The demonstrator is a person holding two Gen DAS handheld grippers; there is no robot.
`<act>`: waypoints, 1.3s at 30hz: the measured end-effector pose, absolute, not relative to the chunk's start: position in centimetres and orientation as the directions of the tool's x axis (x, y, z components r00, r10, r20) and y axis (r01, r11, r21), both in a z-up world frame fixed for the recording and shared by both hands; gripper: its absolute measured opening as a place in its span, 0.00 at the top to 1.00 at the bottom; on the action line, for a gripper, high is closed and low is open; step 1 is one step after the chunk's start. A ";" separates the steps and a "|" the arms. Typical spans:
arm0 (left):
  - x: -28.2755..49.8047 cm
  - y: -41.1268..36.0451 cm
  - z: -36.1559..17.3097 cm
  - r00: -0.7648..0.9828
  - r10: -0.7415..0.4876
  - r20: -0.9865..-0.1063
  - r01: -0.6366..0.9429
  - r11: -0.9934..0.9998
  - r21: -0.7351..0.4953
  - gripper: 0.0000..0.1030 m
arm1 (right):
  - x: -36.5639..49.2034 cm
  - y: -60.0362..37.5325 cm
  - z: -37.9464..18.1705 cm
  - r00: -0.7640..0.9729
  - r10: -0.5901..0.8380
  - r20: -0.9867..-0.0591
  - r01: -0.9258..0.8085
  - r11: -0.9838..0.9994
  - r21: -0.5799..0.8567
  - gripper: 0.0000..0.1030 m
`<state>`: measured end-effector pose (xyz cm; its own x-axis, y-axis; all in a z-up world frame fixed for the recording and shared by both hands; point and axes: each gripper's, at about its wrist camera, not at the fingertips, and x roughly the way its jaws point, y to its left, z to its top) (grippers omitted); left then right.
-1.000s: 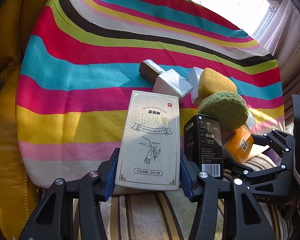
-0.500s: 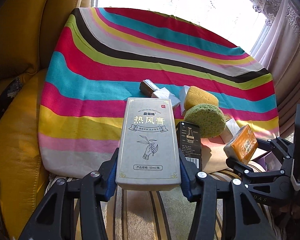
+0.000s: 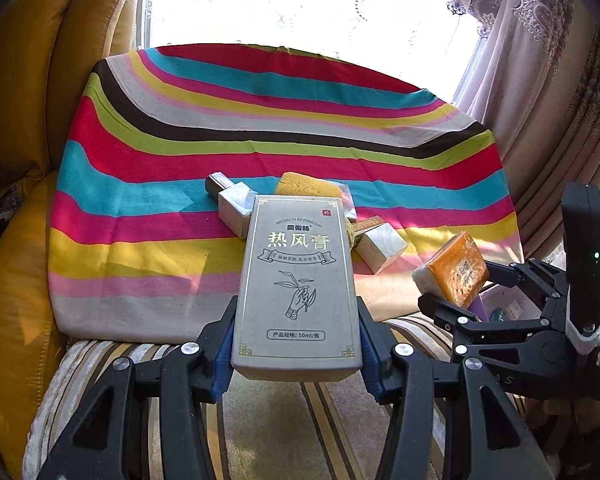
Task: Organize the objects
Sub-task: 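Carry the white box and orange tissue pack toward the storage box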
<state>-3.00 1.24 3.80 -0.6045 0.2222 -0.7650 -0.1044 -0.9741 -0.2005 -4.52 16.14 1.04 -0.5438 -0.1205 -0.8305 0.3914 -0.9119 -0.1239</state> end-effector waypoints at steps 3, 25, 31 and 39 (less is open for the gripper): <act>-2.7 3.0 4.0 -0.598 0.235 -0.766 -0.134 -0.972 -0.193 0.50 | -4.1 17.7 1.6 -0.555 -0.124 -0.823 0.361 -0.927 -0.104 0.24; -1.7 16.7 4.6 -0.511 0.374 -0.774 -0.409 -0.898 -0.164 0.50 | -0.3 32.2 2.5 -0.583 -0.016 -0.812 0.085 -0.996 -0.041 0.24; -1.4 20.8 4.5 -0.467 0.419 -0.779 -0.487 -0.857 -0.168 0.50 | 0.7 36.8 2.7 -0.584 0.039 -0.811 -0.017 -0.999 -0.035 0.24; -0.3 25.6 4.3 -0.392 0.477 -0.787 -0.585 -0.789 -0.187 0.50 | 1.7 41.3 3.1 -0.584 0.124 -0.802 -0.134 -0.989 -0.055 0.24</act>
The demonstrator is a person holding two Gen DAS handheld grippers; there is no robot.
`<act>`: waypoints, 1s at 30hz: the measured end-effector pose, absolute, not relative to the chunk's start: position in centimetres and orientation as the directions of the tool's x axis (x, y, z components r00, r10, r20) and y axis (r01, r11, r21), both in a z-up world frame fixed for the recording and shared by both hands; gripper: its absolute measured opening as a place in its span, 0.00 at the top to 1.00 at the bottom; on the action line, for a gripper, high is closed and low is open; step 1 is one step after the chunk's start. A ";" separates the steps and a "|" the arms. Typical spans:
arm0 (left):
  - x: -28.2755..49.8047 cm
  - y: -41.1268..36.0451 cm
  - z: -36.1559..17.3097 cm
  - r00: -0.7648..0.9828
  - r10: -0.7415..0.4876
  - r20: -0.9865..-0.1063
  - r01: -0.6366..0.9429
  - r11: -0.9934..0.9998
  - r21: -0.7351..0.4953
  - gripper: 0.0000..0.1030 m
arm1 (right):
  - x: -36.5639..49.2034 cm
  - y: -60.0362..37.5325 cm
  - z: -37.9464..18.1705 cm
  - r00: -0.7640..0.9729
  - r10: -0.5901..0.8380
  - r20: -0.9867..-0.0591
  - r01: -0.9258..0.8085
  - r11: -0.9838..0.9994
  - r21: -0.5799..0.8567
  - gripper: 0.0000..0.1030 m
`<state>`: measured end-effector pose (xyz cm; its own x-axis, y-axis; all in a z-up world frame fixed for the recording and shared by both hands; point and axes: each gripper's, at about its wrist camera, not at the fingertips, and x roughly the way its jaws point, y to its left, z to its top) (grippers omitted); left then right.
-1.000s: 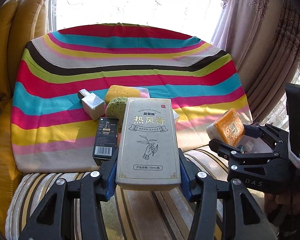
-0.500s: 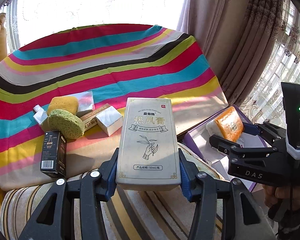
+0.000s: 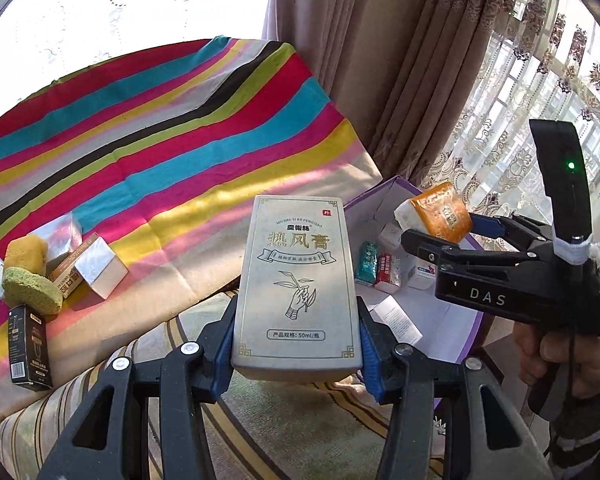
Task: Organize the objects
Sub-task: 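Carry the white box and orange tissue pack toward the storage box, then open both grippers to drop the boxes into the storage box, then move both open grippers back to the items on the sofa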
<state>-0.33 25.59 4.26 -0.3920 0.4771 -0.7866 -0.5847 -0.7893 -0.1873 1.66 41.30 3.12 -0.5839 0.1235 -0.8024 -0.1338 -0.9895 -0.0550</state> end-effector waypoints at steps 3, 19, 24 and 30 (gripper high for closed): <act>0.0 26.9 4.2 -0.364 0.502 -0.784 -0.613 -0.763 -0.204 0.50 | 1.9 42.5 3.2 -0.581 0.145 -0.801 -0.167 -0.984 -0.057 0.23; -0.9 27.0 4.1 -0.325 0.560 -0.762 -0.592 -0.749 -0.298 0.35 | 1.4 42.7 3.4 -0.581 0.139 -0.802 -0.176 -0.983 -0.043 0.16; -1.2 25.6 4.2 -0.343 0.554 -0.758 -0.567 -0.766 -0.304 0.35 | 1.2 41.3 3.6 -0.585 0.120 -0.802 -0.143 -0.989 -0.043 0.16; -1.7 23.0 4.3 -0.371 0.547 -0.751 -0.519 -0.792 -0.321 0.35 | 1.0 39.5 4.0 -0.590 0.098 -0.801 -0.103 -0.994 -0.046 0.16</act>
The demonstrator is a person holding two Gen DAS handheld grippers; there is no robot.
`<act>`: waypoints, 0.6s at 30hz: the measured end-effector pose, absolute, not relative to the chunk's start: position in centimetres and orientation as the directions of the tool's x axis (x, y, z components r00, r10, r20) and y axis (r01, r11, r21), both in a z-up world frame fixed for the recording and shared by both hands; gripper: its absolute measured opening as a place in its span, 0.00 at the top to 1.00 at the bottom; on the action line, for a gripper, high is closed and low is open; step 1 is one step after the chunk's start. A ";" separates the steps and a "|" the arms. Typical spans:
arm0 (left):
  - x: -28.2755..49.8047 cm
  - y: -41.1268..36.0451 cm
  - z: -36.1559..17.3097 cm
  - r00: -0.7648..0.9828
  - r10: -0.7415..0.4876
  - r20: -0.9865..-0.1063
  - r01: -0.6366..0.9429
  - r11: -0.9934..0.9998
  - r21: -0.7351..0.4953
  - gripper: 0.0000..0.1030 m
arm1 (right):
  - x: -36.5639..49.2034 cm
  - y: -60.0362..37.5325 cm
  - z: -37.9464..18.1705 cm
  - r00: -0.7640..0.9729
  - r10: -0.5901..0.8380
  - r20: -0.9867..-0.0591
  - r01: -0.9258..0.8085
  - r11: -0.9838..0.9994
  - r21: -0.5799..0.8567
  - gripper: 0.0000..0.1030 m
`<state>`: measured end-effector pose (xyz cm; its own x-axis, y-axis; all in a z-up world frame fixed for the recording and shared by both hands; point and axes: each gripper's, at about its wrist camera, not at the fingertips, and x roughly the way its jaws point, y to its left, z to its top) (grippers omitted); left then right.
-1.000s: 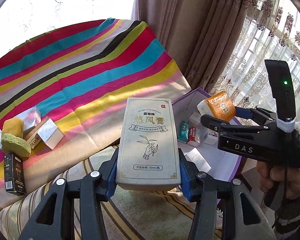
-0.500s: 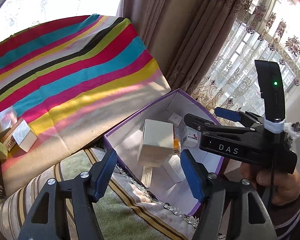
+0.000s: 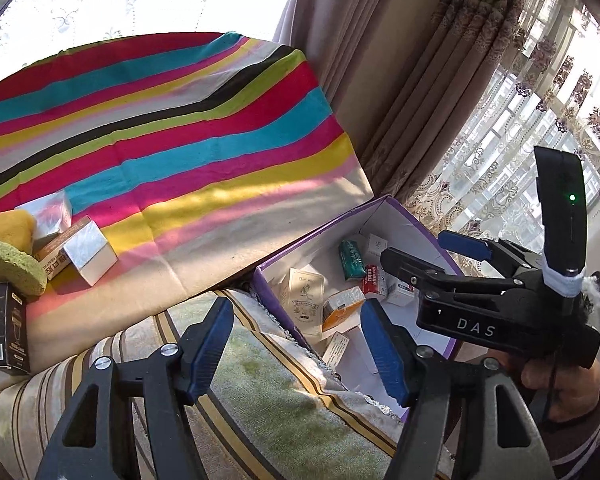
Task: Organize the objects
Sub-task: 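Move both open grippers back to the items on the sofa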
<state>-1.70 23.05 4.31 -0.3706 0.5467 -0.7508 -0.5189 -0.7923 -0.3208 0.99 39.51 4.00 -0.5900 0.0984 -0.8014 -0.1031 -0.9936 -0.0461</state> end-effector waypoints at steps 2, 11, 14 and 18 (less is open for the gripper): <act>-1.9 21.9 4.3 -0.385 0.541 -0.748 -0.497 -0.804 -0.327 0.35 | 0.9 38.8 4.1 -0.591 0.089 -0.802 -0.088 -0.995 -0.046 0.16; -3.2 14.8 3.9 -0.449 0.496 -0.743 -0.344 -0.864 -0.368 0.35 | 0.4 35.4 4.2 -0.588 0.050 -0.807 -0.013 -0.999 -0.053 0.15; -3.4 12.2 3.5 -0.468 0.476 -0.745 -0.288 -0.879 -0.381 0.35 | 0.1 34.1 4.1 -0.585 0.033 -0.811 0.016 -0.999 -0.052 0.15; -3.6 9.0 3.0 -0.489 0.444 -0.751 -0.213 -0.896 -0.390 0.35 | -0.3 32.4 3.9 -0.576 0.002 -0.817 0.056 -0.998 -0.041 0.15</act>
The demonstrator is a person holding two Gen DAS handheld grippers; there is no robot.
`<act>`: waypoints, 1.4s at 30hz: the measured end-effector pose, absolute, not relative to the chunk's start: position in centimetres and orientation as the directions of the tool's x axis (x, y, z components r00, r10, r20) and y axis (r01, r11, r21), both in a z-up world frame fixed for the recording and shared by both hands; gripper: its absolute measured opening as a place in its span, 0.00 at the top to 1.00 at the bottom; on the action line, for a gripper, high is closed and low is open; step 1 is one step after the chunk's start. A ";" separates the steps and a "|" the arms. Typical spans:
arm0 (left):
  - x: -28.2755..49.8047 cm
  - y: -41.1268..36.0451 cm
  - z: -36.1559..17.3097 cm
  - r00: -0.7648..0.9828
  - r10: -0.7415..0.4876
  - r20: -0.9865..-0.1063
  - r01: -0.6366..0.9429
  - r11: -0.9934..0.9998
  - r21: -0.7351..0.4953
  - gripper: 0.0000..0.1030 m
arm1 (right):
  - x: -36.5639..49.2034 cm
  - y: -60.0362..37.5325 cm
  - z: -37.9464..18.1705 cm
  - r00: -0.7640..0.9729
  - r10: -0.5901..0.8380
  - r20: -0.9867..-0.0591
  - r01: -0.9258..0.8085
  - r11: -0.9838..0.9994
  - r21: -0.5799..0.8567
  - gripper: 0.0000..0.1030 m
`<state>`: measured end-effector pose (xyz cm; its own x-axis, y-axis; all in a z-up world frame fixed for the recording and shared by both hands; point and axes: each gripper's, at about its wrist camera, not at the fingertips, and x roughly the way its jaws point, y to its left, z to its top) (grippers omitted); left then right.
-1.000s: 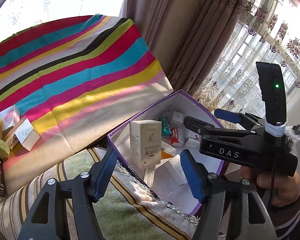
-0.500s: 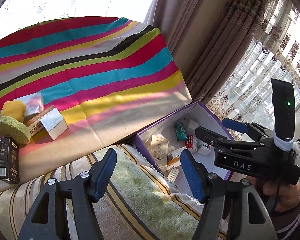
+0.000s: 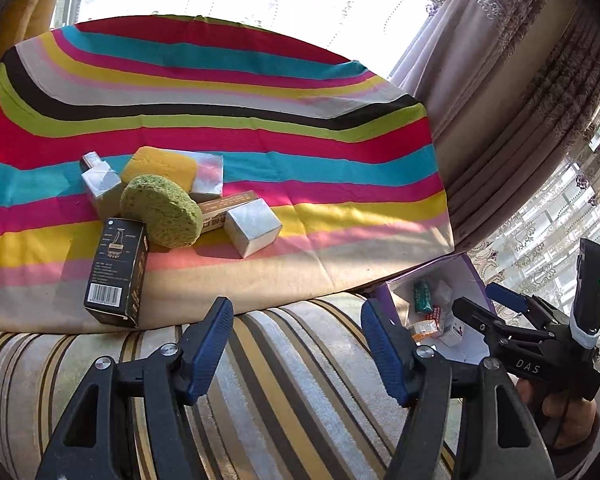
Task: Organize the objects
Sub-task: 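Move both open grippers back to the items on the sofa, then grasp the black barcode box with the left gripper while the right grasps the silver-wrapped box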
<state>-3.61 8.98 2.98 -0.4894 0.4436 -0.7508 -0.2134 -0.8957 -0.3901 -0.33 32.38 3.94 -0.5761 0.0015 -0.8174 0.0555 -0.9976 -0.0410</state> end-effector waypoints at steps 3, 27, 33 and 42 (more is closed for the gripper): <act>-3.7 6.7 2.5 -0.501 0.417 -0.758 -0.158 -0.906 -0.394 0.35 | -0.6 30.7 3.8 -0.570 -0.020 -0.821 0.094 -0.995 -0.041 0.15; -8.8 0.9 -2.4 -0.382 0.253 -0.889 0.001 -0.962 -0.275 0.35 | -5.3 19.7 0.4 -0.479 -0.076 -0.874 0.331 -0.938 -0.100 0.15; -9.3 1.2 -2.9 -0.380 0.217 -0.899 -0.002 -0.972 -0.234 0.38 | -7.1 18.1 -0.8 -0.460 -0.060 -0.886 0.356 -0.927 -0.121 0.15; -9.9 1.5 -3.5 -0.387 0.196 -0.901 -0.018 -0.979 -0.205 0.59 | -10.0 16.7 -2.3 -0.443 -0.047 -0.895 0.365 -0.922 -0.132 0.15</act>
<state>-9.91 1.51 -3.51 -0.3871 0.1958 -0.9010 -0.0182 -0.9786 -0.2049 -9.97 16.74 -2.28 -0.4434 -0.0472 -0.8951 0.3646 -0.9218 -0.1320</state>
